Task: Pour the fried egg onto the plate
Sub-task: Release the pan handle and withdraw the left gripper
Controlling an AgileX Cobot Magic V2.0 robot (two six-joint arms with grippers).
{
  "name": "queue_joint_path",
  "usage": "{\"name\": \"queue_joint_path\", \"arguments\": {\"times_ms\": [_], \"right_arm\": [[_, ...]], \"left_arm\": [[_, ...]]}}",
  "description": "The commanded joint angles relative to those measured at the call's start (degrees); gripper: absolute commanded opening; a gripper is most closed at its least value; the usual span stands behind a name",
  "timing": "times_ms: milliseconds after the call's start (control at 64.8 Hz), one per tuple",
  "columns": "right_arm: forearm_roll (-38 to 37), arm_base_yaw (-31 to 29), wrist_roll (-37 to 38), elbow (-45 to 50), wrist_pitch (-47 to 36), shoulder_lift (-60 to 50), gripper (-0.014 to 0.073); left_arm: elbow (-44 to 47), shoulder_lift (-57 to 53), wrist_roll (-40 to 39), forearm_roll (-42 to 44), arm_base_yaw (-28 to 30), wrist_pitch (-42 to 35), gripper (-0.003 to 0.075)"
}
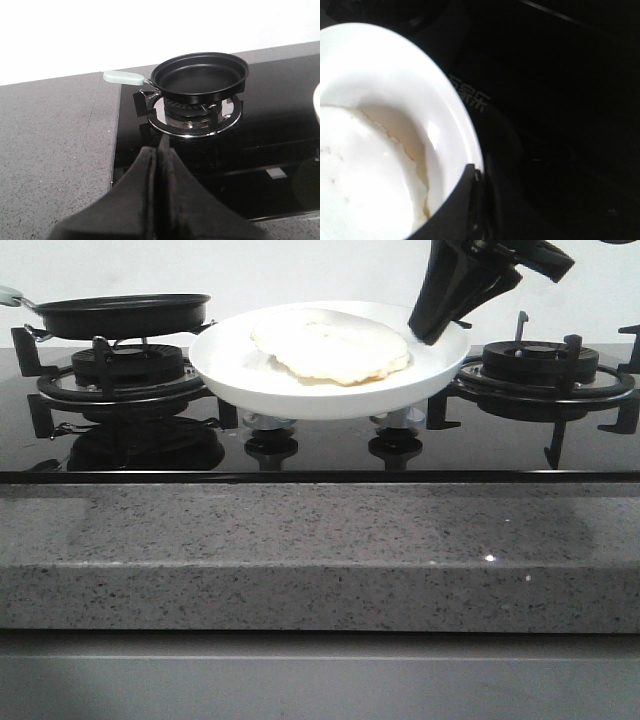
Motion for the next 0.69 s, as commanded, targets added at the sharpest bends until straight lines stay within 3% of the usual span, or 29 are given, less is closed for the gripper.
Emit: {"name": "queue_joint_path", "arguments": {"times_ms": [0,679], "right_arm": [[2.5,-0.1,-0.2,-1.6,-2.3,-3.1,-0.0057],[2.5,-0.1,-0.2,-1.6,-2.4,-3.1,-0.0057]], "left_arm": [[0.2,-3.2,-0.4,-2.5,-0.5,-4.8,-0.0020],[1.4,-4.8,-0.4,-3.2,-0.5,-4.5,-0.0019]]}}
